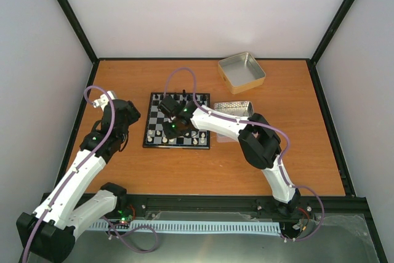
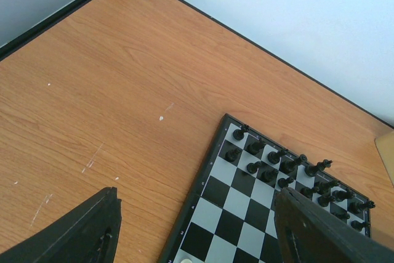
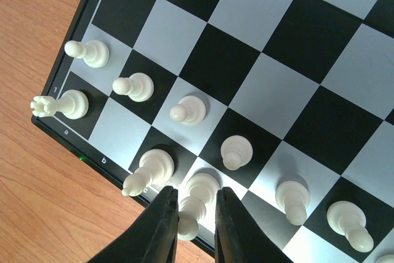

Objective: Set up the chess pieces on the board
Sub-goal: Adjust the chess piece on the chessboard.

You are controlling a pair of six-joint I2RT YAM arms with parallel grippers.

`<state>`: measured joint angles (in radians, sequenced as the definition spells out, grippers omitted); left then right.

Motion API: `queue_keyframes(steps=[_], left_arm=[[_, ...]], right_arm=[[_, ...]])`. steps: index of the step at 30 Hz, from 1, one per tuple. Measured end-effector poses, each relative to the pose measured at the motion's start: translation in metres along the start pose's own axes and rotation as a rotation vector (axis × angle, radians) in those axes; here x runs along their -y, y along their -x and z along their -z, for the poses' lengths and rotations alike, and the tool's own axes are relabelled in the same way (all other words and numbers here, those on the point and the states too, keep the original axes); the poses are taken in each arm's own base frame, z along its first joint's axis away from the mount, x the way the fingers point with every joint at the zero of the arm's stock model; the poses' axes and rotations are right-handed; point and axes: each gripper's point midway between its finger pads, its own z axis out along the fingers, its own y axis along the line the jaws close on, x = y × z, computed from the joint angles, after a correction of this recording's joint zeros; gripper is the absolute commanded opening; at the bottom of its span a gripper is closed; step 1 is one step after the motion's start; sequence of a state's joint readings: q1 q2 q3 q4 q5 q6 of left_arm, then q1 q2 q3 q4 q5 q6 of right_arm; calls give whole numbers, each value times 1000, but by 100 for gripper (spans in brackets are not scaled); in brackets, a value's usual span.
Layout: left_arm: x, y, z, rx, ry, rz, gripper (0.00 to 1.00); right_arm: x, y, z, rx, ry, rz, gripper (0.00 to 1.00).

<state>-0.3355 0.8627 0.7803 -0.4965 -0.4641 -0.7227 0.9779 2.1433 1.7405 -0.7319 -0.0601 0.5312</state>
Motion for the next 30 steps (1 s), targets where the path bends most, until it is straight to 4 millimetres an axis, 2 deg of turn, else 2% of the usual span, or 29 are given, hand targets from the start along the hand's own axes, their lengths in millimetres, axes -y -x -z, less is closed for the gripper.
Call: queue_keyframes(steps=[10,17,20,24,27,30], left_arm=[[0,0,0,0,-1,0,69],[0,0,0,0,-2,0,69],[0,0,0,-1,-2,0,69],[0,0,0,-1,-1,-1,69],[0,0,0,-1,-1,-1,69],[1,0,0,-3,-4,-6,70]], right_arm=[[2,-4,2,-18,-10,-1,18],[2,-3,4,-17,-15,-4,29],[0,7,9,15,-15,-15,31],[3,30,32,118,-15,-51,32],[23,38,60,204,-36,-104,32],[69,40,92,289,-98,-196,34]])
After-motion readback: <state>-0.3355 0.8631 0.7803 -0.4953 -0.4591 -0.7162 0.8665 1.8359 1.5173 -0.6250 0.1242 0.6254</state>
